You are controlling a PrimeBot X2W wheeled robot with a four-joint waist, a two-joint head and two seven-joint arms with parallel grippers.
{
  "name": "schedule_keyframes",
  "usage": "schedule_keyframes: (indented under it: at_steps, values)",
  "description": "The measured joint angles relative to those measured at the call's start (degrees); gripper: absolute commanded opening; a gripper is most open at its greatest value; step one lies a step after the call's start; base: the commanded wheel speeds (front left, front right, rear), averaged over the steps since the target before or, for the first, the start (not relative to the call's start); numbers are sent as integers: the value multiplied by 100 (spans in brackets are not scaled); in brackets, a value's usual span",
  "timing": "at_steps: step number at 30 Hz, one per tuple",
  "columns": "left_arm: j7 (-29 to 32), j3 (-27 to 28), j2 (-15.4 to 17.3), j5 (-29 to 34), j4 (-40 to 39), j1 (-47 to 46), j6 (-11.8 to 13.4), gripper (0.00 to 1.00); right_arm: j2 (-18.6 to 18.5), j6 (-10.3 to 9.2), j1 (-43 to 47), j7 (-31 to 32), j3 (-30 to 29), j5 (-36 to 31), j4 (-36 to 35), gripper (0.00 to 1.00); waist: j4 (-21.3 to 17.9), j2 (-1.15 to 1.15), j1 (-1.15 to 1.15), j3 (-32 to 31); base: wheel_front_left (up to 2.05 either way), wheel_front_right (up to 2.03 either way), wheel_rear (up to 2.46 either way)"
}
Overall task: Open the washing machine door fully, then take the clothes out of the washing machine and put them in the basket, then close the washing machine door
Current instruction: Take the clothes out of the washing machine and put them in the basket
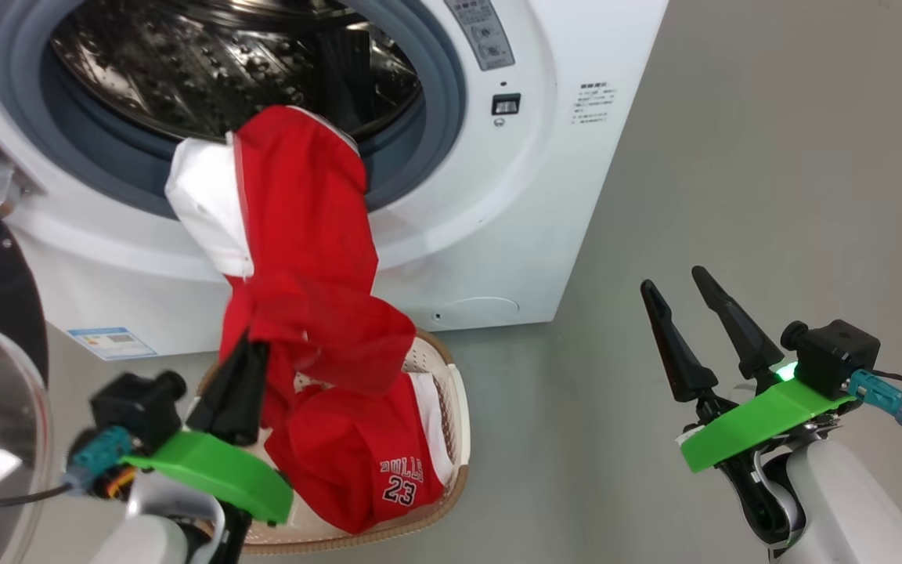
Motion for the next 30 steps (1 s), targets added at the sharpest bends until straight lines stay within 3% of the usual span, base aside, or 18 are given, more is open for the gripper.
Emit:
schedule_keyframes:
  at_steps: [12, 20, 30]
  values:
    - [-372, -267, -400, -188, 2699, -573, -812, 0, 12, 0, -113, 0, -63, 3, -34, 100, -228, 0, 0, 313, 0, 0, 0]
    - [-610, -314, -641, -191, 4422, -1232, -1193, 0, 86, 0, -242, 0, -63, 2, -80, 100, -412, 0, 0, 524, 0, 0, 0]
    - [-755, -502, -961, -189, 6085, -1820, -1452, 0, 120, 0, -347, 0, -98, -5, -112, 100, -626, 0, 0, 794, 0, 0, 0]
